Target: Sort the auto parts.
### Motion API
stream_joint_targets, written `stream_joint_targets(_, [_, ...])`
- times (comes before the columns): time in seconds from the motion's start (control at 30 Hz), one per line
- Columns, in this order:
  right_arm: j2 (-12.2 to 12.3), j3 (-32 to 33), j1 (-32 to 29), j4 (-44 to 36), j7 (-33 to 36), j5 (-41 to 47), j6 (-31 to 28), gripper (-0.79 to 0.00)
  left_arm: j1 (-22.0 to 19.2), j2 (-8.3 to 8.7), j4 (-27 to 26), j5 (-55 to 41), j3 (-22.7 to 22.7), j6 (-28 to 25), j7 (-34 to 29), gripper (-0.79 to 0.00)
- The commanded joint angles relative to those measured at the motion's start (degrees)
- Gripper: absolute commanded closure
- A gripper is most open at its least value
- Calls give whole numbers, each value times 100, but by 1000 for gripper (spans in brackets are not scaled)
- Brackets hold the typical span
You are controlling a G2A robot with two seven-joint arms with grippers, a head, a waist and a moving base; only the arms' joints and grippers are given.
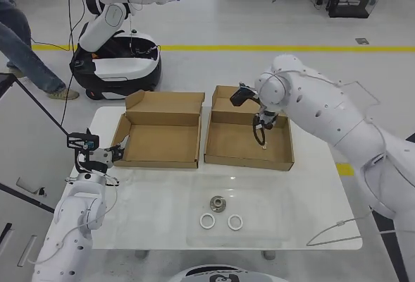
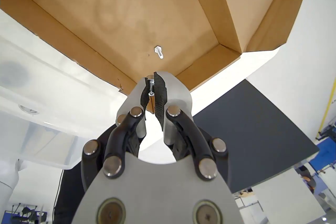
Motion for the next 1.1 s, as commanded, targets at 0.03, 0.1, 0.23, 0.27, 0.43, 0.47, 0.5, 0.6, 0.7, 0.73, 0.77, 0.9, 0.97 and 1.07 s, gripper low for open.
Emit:
stream_joint_targets(0.03, [-162,-76,2,324,27,-8,73,0,0,0,0,0,0,0,0,-785])
stream_joint_targets(0.1, [-281,-149,-14,538,25,-53,95,0,0,0,0,0,0,0,0,-785])
stream_joint_targets(0.23, [-522,-233,-128,967,-210,-18,119,0,0,0,0,0,0,0,0,-785])
stream_joint_targets(0.27, [-580,-253,-163,1073,-262,-14,133,0,0,0,0,0,0,0,0,-785])
stream_joint_targets(0.43, [-846,-344,-334,1534,-413,-10,148,0,0,0,0,0,0,0,0,-785])
stream_joint_targets(0.47, [-893,-350,-354,1613,-464,-12,136,0,0,0,0,0,0,0,0,-785])
stream_joint_targets(0.5, [-938,-356,-373,1693,-531,-26,143,0,0,0,0,0,0,0,0,-785])
stream_joint_targets(0.6, [-1059,-361,-419,1920,-725,-62,159,0,0,0,0,0,0,0,0,-785])
stream_joint_targets(0.7, [-1166,-356,-454,2126,-859,-87,150,0,0,0,0,0,0,0,0,-785])
stream_joint_targets(0.73, [-1198,-346,-461,2185,-917,-88,155,0,0,0,0,0,0,0,0,-785])
stream_joint_targets(0.77, [-1228,-329,-467,2247,-980,-78,167,0,0,0,0,0,0,0,0,-785])
stream_joint_targets(0.9, [-1342,-322,-519,2459,-1125,-136,173,0,0,0,0,0,0,0,0,-785])
stream_joint_targets(0.97, [-1396,-321,-544,2564,-1143,-162,180,0,0,0,0,0,0,0,0,-785])
stream_joint_targets(1.07, [-1470,-312,-583,2711,-1130,-177,152,0,0,0,0,0,0,0,0,-785])
